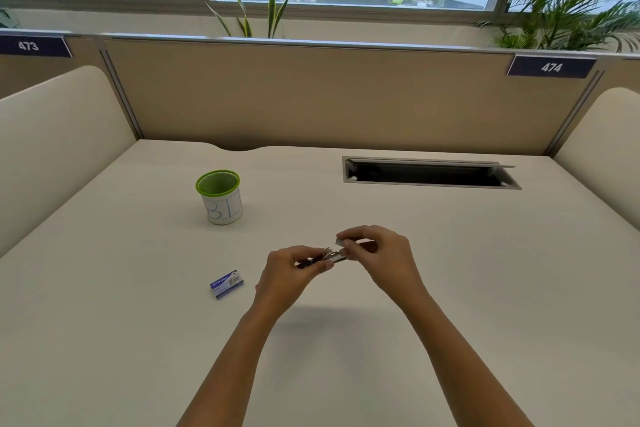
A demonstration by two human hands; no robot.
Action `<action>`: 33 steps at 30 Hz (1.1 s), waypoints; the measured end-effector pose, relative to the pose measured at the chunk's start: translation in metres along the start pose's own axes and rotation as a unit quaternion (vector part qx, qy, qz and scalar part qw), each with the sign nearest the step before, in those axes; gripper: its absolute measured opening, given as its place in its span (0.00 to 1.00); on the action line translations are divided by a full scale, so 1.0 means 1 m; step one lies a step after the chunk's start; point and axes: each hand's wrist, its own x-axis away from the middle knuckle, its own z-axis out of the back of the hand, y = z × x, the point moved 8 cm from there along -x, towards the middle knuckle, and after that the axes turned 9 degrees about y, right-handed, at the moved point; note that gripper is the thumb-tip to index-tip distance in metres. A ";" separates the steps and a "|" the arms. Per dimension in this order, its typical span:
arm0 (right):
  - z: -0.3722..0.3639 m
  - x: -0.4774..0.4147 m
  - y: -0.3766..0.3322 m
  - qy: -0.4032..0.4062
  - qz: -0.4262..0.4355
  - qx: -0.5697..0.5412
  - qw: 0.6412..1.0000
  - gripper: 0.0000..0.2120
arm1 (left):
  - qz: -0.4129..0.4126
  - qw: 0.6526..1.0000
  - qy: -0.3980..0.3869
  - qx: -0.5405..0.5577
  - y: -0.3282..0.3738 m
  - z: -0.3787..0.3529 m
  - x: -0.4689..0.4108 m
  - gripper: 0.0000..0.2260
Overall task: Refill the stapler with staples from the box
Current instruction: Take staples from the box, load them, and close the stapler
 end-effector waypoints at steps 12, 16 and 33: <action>-0.015 0.011 0.027 -0.053 -0.172 -0.116 0.977 0.09 | 0.019 0.999 -0.004 -0.025 -0.005 -0.008 0.005 0.06; -0.008 0.017 0.012 0.036 -0.072 0.011 0.997 0.10 | 0.079 0.996 0.043 -0.017 -0.013 -0.005 0.008 0.06; -0.040 0.064 -0.029 0.049 0.158 -0.013 0.986 0.11 | 0.164 0.979 0.088 0.085 -0.021 -0.004 0.015 0.13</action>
